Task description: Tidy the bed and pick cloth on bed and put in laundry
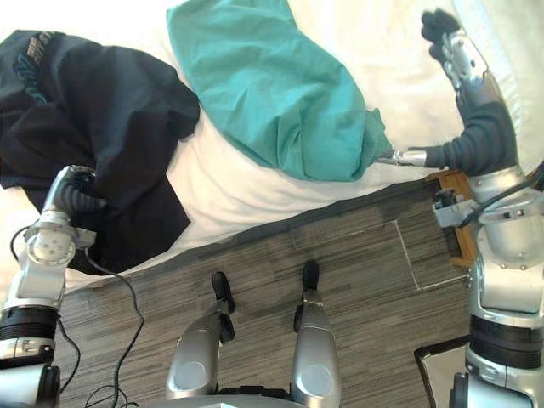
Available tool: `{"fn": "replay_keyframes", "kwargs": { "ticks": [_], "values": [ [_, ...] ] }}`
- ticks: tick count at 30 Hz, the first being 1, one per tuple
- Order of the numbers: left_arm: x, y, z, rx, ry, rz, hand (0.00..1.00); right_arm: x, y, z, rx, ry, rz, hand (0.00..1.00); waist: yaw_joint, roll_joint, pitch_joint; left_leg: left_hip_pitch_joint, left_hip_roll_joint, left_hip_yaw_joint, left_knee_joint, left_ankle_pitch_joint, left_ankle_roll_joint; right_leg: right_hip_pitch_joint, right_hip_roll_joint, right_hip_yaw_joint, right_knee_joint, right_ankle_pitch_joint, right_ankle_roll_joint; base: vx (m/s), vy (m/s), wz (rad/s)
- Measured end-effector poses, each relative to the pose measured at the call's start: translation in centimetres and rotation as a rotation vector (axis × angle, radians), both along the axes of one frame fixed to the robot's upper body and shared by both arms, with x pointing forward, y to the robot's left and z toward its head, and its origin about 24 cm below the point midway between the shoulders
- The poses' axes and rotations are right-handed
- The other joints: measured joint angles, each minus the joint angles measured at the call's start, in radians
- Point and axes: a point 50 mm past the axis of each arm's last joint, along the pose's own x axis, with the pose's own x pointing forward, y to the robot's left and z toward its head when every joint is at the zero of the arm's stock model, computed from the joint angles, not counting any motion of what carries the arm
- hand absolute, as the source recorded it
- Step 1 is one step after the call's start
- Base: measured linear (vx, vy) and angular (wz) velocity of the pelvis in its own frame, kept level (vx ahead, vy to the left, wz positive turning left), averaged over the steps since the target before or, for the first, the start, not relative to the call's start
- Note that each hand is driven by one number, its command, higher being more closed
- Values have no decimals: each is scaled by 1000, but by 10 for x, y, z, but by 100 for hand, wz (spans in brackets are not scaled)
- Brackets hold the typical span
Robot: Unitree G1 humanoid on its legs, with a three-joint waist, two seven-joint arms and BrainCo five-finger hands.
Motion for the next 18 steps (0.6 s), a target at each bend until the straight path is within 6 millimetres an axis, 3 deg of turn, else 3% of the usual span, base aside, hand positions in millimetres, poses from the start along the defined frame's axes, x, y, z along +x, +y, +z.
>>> {"fn": "replay_keyframes", "kwargs": {
  "ticks": [5,10,15,18],
  "values": [
    [2,-5,-7,-102,57,-61,100,7,18,10,-77,-7,15,0,-1,1,0,5,-2,5,7,0,0,0,-14,-4,21,-8,6,5,13,4],
    [2,-12,-18,-291,80,-150,100,21,39,7,-162,25,5,0,1,0,-1,2,-1,-2,24,0,0,3,-23,-27,48,-19,8,-15,12,9],
    [4,-25,-27,-481,64,-267,100,54,41,-9,-185,117,-134,0,25,-10,-3,-13,8,-28,32,2,4,5,-21,-51,62,-21,5,-21,-3,13],
    [7,-32,-20,-555,21,-336,100,74,35,-25,-123,209,-200,0,46,-43,-4,-42,25,-61,44,10,2,5,-10,-86,60,-21,5,-10,-29,27]
  ]
}}
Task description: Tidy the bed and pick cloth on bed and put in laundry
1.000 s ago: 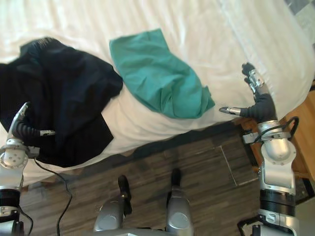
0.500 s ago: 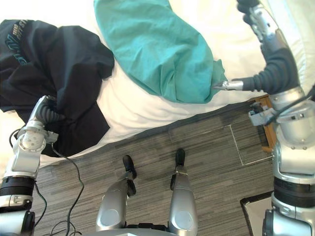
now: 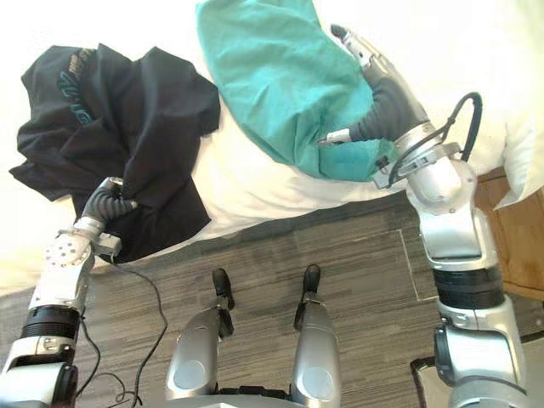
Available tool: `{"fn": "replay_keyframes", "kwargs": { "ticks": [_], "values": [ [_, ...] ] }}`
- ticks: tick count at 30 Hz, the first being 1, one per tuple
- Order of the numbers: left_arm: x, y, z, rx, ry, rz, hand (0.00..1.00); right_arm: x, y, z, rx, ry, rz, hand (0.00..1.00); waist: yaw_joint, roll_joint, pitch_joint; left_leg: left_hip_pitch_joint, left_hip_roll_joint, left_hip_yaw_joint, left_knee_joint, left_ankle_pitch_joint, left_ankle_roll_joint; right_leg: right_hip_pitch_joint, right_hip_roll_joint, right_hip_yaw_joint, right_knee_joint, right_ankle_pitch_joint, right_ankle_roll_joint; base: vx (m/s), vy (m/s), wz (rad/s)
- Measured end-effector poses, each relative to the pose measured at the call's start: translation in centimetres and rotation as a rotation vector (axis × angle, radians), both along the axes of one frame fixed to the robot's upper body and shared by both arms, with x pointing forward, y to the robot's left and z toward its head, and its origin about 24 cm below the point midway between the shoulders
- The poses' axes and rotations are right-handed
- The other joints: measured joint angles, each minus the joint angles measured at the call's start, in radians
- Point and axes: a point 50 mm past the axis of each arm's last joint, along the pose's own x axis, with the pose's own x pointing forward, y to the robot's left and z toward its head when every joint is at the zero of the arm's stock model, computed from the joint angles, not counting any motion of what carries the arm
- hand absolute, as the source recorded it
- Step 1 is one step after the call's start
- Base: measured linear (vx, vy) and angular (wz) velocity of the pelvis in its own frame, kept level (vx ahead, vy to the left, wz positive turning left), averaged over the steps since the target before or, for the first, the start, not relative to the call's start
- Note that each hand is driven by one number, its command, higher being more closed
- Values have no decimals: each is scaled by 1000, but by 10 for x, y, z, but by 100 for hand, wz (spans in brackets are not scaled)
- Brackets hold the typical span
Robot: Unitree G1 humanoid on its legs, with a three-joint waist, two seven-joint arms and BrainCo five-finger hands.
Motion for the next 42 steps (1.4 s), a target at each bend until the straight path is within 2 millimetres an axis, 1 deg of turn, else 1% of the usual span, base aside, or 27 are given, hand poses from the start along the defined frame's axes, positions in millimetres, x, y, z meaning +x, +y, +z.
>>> {"fn": "replay_keyframes", "kwargs": {
  "ticks": [2,4,6,8,10,12,15,16,17,18,19,20,21,25,27,29,30,32,33,34,35,36,37,38,39,41,42],
  "values": [
    [6,-6,10,-62,-41,-40,100,17,-6,-13,42,61,-78,0,12,-33,-13,-34,14,-41,12,8,-6,1,13,-28,-8,2,-3,2,-43,34],
    [10,-12,14,-96,-63,-56,100,26,-8,-20,70,98,-108,0,26,-52,-22,-54,22,-61,22,10,-9,2,22,-43,-19,7,-9,15,-22,28],
    [17,-20,24,-155,-105,-91,100,40,-9,-29,126,142,-154,0,38,-70,-24,-86,28,-96,37,15,-11,9,35,-70,-45,28,-14,7,6,29],
    [22,-26,31,-203,-135,-106,100,48,-9,-35,150,170,-187,0,40,-81,-24,-113,28,-119,49,19,-10,14,39,-86,-69,40,-18,-20,18,27],
    [28,-34,39,-239,-163,-126,100,54,-11,-42,152,201,-222,0,46,-82,-24,-141,29,-136,56,23,-7,13,44,-102,-94,61,-16,-48,26,23],
    [37,-49,51,-290,-202,-163,100,59,-19,-54,149,255,-276,0,65,-88,-25,-189,31,-156,68,29,-4,-11,46,-109,-105,72,-16,-86,30,18],
    [43,-54,68,-341,-257,-192,100,67,-15,-53,183,280,-296,0,66,-98,-26,-242,33,-177,67,53,-7,-52,50,-123,-105,81,-24,-91,-1,13],
    [44,-55,71,-348,-264,-196,100,68,-16,-52,186,282,-300,100,66,-99,-26,-250,35,-182,67,58,-6,-57,52,-127,-105,82,-26,-86,-20,13],
    [45,-57,75,-353,-273,-199,100,71,-17,-50,169,291,-314,100,67,-103,-26,-259,40,-188,67,66,-6,-60,57,-135,-104,83,-28,-66,-22,7],
    [46,-58,76,-355,-275,-200,100,72,-17,-53,163,306,-320,100,70,-107,-26,-259,43,-189,68,67,-7,-61,59,-136,-103,83,-28,-81,-30,0],
    [47,-59,77,-362,-276,-197,100,75,-17,-63,158,352,-329,100,79,-119,-31,-264,47,-189,70,67,-7,-66,65,-137,-100,83,-28,-72,-30,-3],
    [49,-62,79,-373,-279,-191,100,77,-18,-66,155,371,-343,100,82,-128,-37,-273,51,-196,75,66,-8,-72,67,-143,-93,79,-34,-64,-30,0],
    [50,-63,81,-377,-280,-193,100,78,-19,-66,161,375,-350,100,83,-130,-37,-276,53,-200,77,66,-8,-73,66,-151,-88,76,-37,-45,-36,13],
    [53,-66,77,-386,-248,-188,100,82,-21,-85,202,462,-360,100,87,-162,-58,-271,62,-219,85,71,-12,-62,67,-173,-57,54,-54,-9,-44,12],
    [56,-69,69,-402,-215,-193,100,81,-24,-99,262,511,-357,100,87,-165,-61,-249,63,-224,86,70,-15,-34,68,-182,-59,49,-56,35,-53,11],
    [56,-74,49,-437,-145,-184,100,73,-21,-132,426,584,-295,100,92,-167,-64,-194,64,-219,83,60,-20,26,69,-181,-75,45,-54,76,-45,1],
    [54,-73,43,-442,-127,-177,100,69,-18,-142,479,602,-270,100,92,-169,-66,-177,64,-213,82,56,-20,43,69,-179,-81,45,-53,88,-26,-10],
    [45,-70,14,-467,-41,-129,100,50,-4,-186,667,666,-193,100,91,-176,-71,-79,54,-178,43,49,-21,117,68,-157,-116,46,-50,91,-11,-23],
    [42,-70,5,-474,-15,-116,100,44,0,-198,711,682,-180,100,90,-176,-71,-49,51,-168,26,50,-22,140,68,-154,-127,46,-48,119,-12,-25],
    [37,-70,-9,-476,30,-87,100,33,6,-217,750,717,-177,100,90,-174,-71,0,44,-152,-1,53,-23,174,66,-143,-141,46,-43,136,-11,-23],
    [28,-72,-30,-452,103,-43,100,14,13,-245,778,784,-185,100,89,-167,-75,66,34,-134,-41,58,-23,221,61,-130,-160,45,-38,162,-12,-18],
    [19,-76,-54,-449,194,-6,100,-11,16,-277,799,868,-210,100,83,-152,-91,114,21,-128,-73,64,-23,256,53,-130,-170,41,-31,148,1,-8],
    [13,-78,-67,-453,241,16,100,-22,18,-291,811,906,-219,100,79,-143,-104,132,12,-127,-86,65,-22,268,47,-131,-172,37,-26,117,9,2],
    [1,-81,-89,-460,312,56,100,-45,22,-313,827,974,-240,100,70,-129,-129,152,-2,-126,-107,67,-19,277,34,-131,-173,31,-17,196,43,8],
    [-19,-84,-119,-478,415,112,100,-79,29,-341,857,1070,-265,100,46,-100,-159,184,-26,-125,-136,70,-15,297,14,-132,-174,21,-4,167,54,8],
    [-48,-90,-151,-497,532,176,100,-113,37,-362,904,1158,-264,100,17,-67,-185,231,-52,-120,-172,72,-8,328,-9,-132,-174,11,11,168,63,7],
    [-67,-93,-170,-512,603,216,100,-132,42,-371,960,1199,-249,100,3,-50,-210,265,-68,-121,-201,75,-4,351,-23,-133,-176,4,22,136,53,6]
  ]
}}
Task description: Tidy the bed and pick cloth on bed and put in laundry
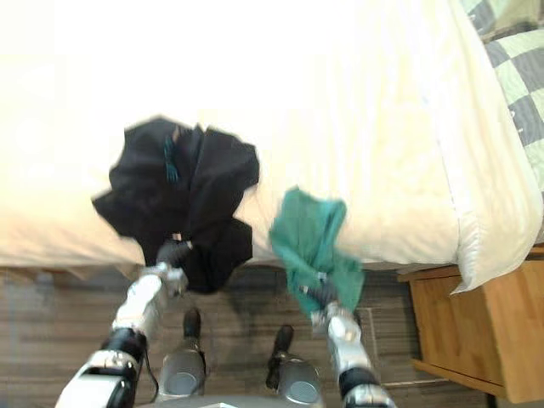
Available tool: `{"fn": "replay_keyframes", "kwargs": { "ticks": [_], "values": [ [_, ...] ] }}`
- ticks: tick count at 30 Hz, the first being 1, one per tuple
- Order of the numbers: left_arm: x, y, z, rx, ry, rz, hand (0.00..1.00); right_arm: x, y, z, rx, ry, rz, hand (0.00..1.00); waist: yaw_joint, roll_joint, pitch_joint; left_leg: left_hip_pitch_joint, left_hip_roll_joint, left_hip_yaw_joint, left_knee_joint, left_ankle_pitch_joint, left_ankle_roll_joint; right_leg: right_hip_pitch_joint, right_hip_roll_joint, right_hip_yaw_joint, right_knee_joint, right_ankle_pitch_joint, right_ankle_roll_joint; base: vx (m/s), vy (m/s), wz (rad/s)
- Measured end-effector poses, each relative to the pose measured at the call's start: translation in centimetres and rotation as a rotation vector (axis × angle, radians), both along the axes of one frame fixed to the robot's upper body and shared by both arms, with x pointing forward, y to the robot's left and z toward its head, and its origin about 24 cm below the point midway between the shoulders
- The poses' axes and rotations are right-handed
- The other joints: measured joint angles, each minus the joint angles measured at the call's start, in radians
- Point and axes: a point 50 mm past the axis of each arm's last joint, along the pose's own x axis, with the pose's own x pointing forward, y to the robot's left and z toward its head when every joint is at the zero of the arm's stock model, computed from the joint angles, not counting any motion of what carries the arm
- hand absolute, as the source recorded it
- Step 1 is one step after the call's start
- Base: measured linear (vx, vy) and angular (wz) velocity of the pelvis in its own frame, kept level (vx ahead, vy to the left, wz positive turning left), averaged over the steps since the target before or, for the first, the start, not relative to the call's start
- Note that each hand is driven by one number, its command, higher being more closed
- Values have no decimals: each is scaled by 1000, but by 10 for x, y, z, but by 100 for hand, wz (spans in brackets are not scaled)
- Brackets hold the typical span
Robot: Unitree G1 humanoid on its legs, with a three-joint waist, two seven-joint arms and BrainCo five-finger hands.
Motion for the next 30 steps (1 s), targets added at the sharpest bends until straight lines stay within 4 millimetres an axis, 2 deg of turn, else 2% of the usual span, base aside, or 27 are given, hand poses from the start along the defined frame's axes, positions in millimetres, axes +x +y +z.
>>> {"fn": "replay_keyframes", "kwargs": {
  "ticks": [2,4,5,7,8,9,10,12,13,15,16,17,18,19,20,21,22,23,25,26,27,28,29,30],
  "values": [
    [-28,-4,-20,-29,79,32,100,-24,5,-8,109,25,-22,100,-18,19,-53,34,-24,-12,-25,-2,8,38,-20,-16,-9,-11,16,124,43,23],
    [-48,-2,-30,-56,101,74,100,-38,10,-8,280,7,-71,100,-40,30,-107,39,-48,-57,-25,-7,18,76,-38,-37,-13,-29,30,140,29,72],
    [-56,-4,-33,-92,102,110,100,-42,12,-5,364,-21,-116,100,-56,37,-131,40,-58,-104,-25,-7,29,99,-21,4,-3,-100,24,116,5,107],
    [-61,-4,-35,-135,93,142,100,-50,10,-3,413,-38,-159,100,-95,43,-137,43,-85,-216,-25,6,44,141,32,139,32,-182,-21,51,-75,181],
    [-62,-8,-35,-175,81,141,100,-56,8,-6,415,-19,-159,100,-94,38,-151,51,-107,-272,-25,12,46,161,26,135,75,-222,-21,49,-101,172],
    [-66,-9,-36,-187,85,147,100,-59,9,-7,418,-8,-159,100,-83,35,-155,61,-115,-287,-25,13,46,170,19,131,94,-236,-22,52,-64,112],
    [-75,-11,-40,-224,98,175,100,-60,11,-8,410,-2,-141,100,-63,39,-161,70,-129,-315,-25,20,46,194,5,85,119,-255,-18,32,-88,91],
    [-83,-8,-42,-257,107,225,100,-59,11,-7,386,-2,-108,100,-55,39,-166,70,-149,-342,-26,40,54,230,-8,25,135,-274,-17,-7,-92,103],
    [-87,-9,-43,-290,104,256,100,-58,12,-7,358,6,-80,100,-49,47,-164,62,-155,-339,-30,54,65,245,-13,-14,145,-283,-16,-79,-46,105],
    [-91,-9,-42,-325,88,286,100,-55,14,-7,319,16,-19,100,-31,58,-153,54,-152,-254,-31,36,123,278,-27,-86,148,-284,-15,-98,-12,106],
    [-94,-8,-42,-331,91,303,100,-57,17,-8,305,33,6,100,-31,54,-152,57,-145,-128,-30,-12,189,312,-38,-145,148,-284,-15,-52,-1,140],
    [-94,-9,-42,-346,86,304,100,-57,16,-9,292,43,10,100,-41,41,-146,53,-144,-52,-23,-38,225,341,-51,-200,155,-279,-12,-24,11,224],
    [-92,-14,-40,-371,79,285,100,-57,11,-10,275,58,-9,100,-49,50,-140,37,-136,51,19,-64,268,375,-63,-264,182,-276,-17,9,37,242],
    [-91,-17,-40,-391,77,267,100,-57,4,-11,259,67,-28,100,-54,67,-128,30,-121,111,62,-77,302,384,-70,-291,235,-273,-22,3,63,247],
    [-87,-24,-38,-417,68,259,100,-55,-5,-11,236,70,-44,100,-64,110,-107,19,-98,143,95,-79,321,375,-76,-306,328,-271,-31,-35,39,228],
    [-90,-25,-39,-432,68,268,100,-57,-14,-12,214,85,-60,100,-69,120,-95,15,-81,165,97,-84,313,388,-42,-278,242,-308,-41,-39,25,191],
    [-92,-16,-39,-412,60,277,100,-53,-11,-11,222,78,-51,100,-66,88,-87,1,-111,194,121,-95,288,396,-48,-270,137,-299,-30,-41,21,178],
    [-96,-12,-42,-400,81,277,100,-50,-13,-11,220,79,-58,100,-77,92,-86,-39,-97,199,190,-102,270,409,-68,-348,144,-295,2,2,26,123],
    [-113,-9,-49,-390,142,286,100,-55,-13,-15,223,113,-73,100,-72,72,-86,-82,-95,205,432,-141,241,412,-122,-395,148,-285,24,51,32,80],
    [-118,-9,-50,-389,157,289,100,-60,-13,-17,222,121,-76,100,-76,73,-85,-80,-85,200,519,-169,210,415,-123,-415,141,-279,34,104,62,84],
    [-119,-13,-51,-390,172,280,100,-65,-14,-17,218,125,-84,100,-82,94,-81,-64,-85,164,474,-239,163,414,-101,-433,146,-272,48,112,108,91],
    [-120,-12,-52,-384,185,277,100,-65,-12,-18,224,130,-90,100,-81,87,-75,-63,-102,154,447,-241,176,413,-107,-440,147,-266,57,142,146,98],
    [-114,-10,-50,-369,181,272,100,-64,-10,-17,231,122,-92,100,-78,59,-56,-41,-144,135,367,-202,189,411,-124,-444,148,-229,50,163,154,83],
    [-115,-5,-51,-353,186,272,100,-62,-5,-15,241,108,-86,100,-75,51,-50,-9,-171,101,279,-156,195,405,-124,-444,157,-172,35,153,110,73]
  ]
}}
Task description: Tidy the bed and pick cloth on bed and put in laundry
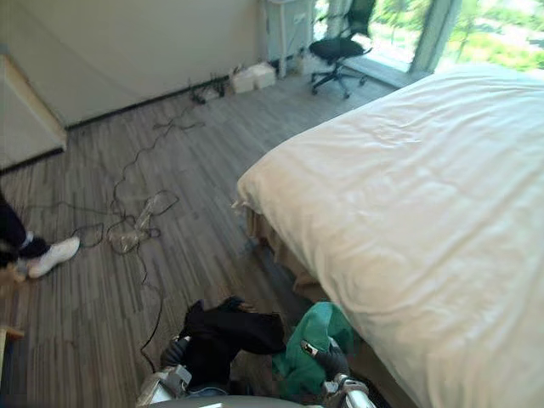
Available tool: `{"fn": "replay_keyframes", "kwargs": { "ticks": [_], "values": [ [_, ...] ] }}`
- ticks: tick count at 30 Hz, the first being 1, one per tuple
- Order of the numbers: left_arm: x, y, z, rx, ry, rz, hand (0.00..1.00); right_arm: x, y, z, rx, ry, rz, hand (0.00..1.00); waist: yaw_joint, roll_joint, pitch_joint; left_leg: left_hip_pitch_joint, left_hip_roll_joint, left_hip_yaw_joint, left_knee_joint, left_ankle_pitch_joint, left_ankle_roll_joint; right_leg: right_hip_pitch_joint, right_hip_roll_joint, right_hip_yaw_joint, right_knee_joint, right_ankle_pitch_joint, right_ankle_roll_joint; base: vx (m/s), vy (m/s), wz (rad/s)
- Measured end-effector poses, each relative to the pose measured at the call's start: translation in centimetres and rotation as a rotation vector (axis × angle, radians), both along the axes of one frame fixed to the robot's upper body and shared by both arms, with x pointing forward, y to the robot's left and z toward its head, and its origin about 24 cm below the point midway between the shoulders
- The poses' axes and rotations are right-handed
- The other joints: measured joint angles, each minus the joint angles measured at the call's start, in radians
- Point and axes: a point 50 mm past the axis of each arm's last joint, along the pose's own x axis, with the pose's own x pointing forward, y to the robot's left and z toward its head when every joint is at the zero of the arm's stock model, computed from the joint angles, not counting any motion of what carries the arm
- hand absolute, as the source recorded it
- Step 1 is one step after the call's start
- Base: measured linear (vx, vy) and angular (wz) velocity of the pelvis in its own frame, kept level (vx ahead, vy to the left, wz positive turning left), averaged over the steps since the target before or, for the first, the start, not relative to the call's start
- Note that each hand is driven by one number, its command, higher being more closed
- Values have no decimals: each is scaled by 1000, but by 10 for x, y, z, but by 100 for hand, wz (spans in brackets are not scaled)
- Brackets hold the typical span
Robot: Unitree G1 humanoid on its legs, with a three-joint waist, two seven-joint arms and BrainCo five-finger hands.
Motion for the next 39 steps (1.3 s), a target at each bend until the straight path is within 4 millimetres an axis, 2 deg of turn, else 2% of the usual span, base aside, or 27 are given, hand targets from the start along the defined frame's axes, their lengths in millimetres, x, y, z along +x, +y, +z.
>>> {"fn": "replay_keyframes", "kwargs": {
  "ticks": [2,4,5,6,7,8,9,10,11,12,14,15,16,17,18,19,20,22,25,26,31,34,36,37,38,39],
  "values": [
    [-6,7,-2,20,17,-1,100,3,6,4,11,-27,7,100,1,8,6,50,-13,-39,-105,45,11,-7,3,6,31,61,-11,138,52,55],
    [-11,13,-2,40,16,-5,100,8,10,8,22,-59,29,100,4,4,5,87,-38,-85,-166,68,23,-5,0,8,73,75,-18,135,-9,69],
    [-10,16,0,53,2,-12,100,10,10,11,21,-77,41,100,14,0,3,107,-55,-117,-182,71,28,-11,-31,7,152,98,-20,149,-9,81],
    [-9,15,0,53,-6,-12,100,11,10,12,20,-88,41,100,19,8,8,115,-64,-137,-187,72,28,-24,-51,17,213,110,-28,168,32,88],
    [-9,14,1,56,-22,-20,100,12,4,14,5,-98,53,100,23,26,17,141,-75,-176,-205,71,30,-68,-101,47,366,149,-96,168,66,78],
    [-7,12,2,59,-28,-36,100,11,2,14,-1,-94,58,100,23,34,22,153,-77,-201,-213,62,32,-104,-120,81,459,120,-153,165,65,94],
    [-4,12,3,64,-39,-39,100,11,3,13,0,-91,69,100,24,43,26,166,-77,-236,-215,62,40,-159,-110,148,533,49,-172,150,45,103],
    [-5,15,3,77,-42,-38,100,11,7,13,4,-91,91,100,21,52,33,176,-72,-280,-215,67,55,-217,-58,238,543,-19,-128,143,0,133],
    [-5,18,4,85,-45,-41,100,13,9,16,0,-106,109,100,13,54,34,182,-66,-320,-211,71,55,-259,-5,315,497,-64,-106,112,-8,123],
    [-4,19,4,85,-49,-45,100,13,8,16,-4,-113,111,100,10,54,34,185,-63,-342,-207,72,53,-272,23,344,458,-79,-98,96,-68,120],
    [0,18,6,80,-72,-63,100,7,3,16,-5,-117,84,100,16,52,32,190,-55,-424,-198,66,36,-319,118,461,264,-93,-95,71,-129,109],
    [1,18,6,79,-74,-65,100,5,3,15,1,-117,73,100,17,45,29,189,-55,-441,-195,64,30,-326,133,491,222,-92,-95,74,-177,93],
    [1,18,6,79,-74,-68,100,1,3,15,10,-114,59,100,21,19,23,188,-65,-457,-183,55,14,-331,151,541,138,-56,-105,78,-208,63],
    [-2,22,6,88,-66,-71,100,-3,6,14,26,-111,44,100,31,-24,18,186,-85,-447,-172,22,-1,-331,132,563,93,34,-114,63,-170,49],
    [-3,22,5,85,-57,-70,100,-4,7,14,28,-108,40,100,31,-41,14,183,-73,-393,-157,-3,-8,-314,126,558,88,7,-105,60,-235,20],
    [-7,15,3,59,-45,-68,100,-4,8,16,32,-119,33,100,31,-23,13,171,-18,-260,-124,-37,-30,-313,136,547,79,5,-107,37,-187,12],
    [-8,10,3,41,-51,-71,100,-2,5,19,23,-141,32,100,26,-17,10,169,-2,-223,-111,-39,-39,-314,139,541,75,1,-112,66,-240,-9],
    [-7,-3,5,2,-84,-89,100,-4,-2,23,2,-156,31,100,22,21,-2,169,10,-215,-113,-36,-49,-298,154,548,56,0,-113,123,-119,-10],
    [-6,-7,6,-1,-104,-125,100,-6,-1,24,14,-159,19,100,23,22,-7,182,15,-216,-118,-41,-58,-277,162,546,34,0,-113,102,-52,2],
    [-21,-8,3,9,-83,-208,100,-16,5,15,35,-100,31,100,26,-3,-80,220,1,-227,-259,55,-48,-253,179,561,-85,72,-97,0,0,0],
    [-23,-8,1,7,-73,-205,100,-20,5,14,35,-87,28,100,26,-5,-80,221,2,-224,-260,55,-49,-255,180,562,-86,72,-97,0,0,0],
    [-29,-8,-1,16,-66,-179,100,-28,6,11,38,-61,10,100,23,-7,-79,220,9,-216,-261,40,-64,-257,184,564,-88,65,-99,2,-2,-2],
    [-34,-4,0,39,-83,-147,100,-37,4,9,38,-37,-19,100,27,-7,-76,191,18,-201,-217,3,-72,-267,189,564,-76,54,-104,10,-21,-18],
    [-37,1,1,60,-97,-116,100,-43,3,9,32,-29,-26,100,36,-3,-71,156,36,-180,-128,-57,-91,-273,196,568,-57,34,-110,49,-86,-40],
    [-43,6,1,79,-99,-74,100,-49,1,11,28,-24,-35,100,45,-3,-67,126,68,-147,-26,-123,-137,-279,212,574,-26,10,-133,48,-79,-50],
    [-48,9,2,93,-99,-52,100,-51,1,12,32,-26,-45,100,55,-5,-64,108,85,-131,47,-141,-160,-281,220,577,-8,-3,-151,102,-105,-28]
  ]
}}
